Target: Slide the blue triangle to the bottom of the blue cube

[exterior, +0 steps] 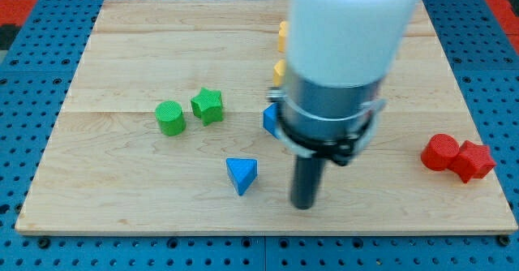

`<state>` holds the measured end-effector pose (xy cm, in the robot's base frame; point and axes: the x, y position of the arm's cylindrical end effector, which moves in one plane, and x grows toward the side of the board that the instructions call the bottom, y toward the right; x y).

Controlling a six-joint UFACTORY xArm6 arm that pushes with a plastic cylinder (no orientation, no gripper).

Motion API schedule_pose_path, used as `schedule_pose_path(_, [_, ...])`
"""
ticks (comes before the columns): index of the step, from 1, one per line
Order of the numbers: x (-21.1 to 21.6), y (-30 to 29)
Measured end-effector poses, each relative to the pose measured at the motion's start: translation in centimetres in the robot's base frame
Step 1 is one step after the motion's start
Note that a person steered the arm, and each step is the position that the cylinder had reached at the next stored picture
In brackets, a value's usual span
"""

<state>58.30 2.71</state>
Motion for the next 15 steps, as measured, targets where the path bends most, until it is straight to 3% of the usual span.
schedule_pose_path(3, [1.3, -5.1])
schedule_pose_path(5, [1.9, -13.8])
schedule_pose_path(7, [-0.7, -13.8])
schedule_pose_path(11, [-0.9, -7.7])
schedule_pose_path(12, [-2.0, -9.1])
schedule_pose_path(13, [-2.6, -3.0])
schedule_pose_path(14, [-3.3, -2.3])
schedule_pose_path(15, [-3.0, -8.9])
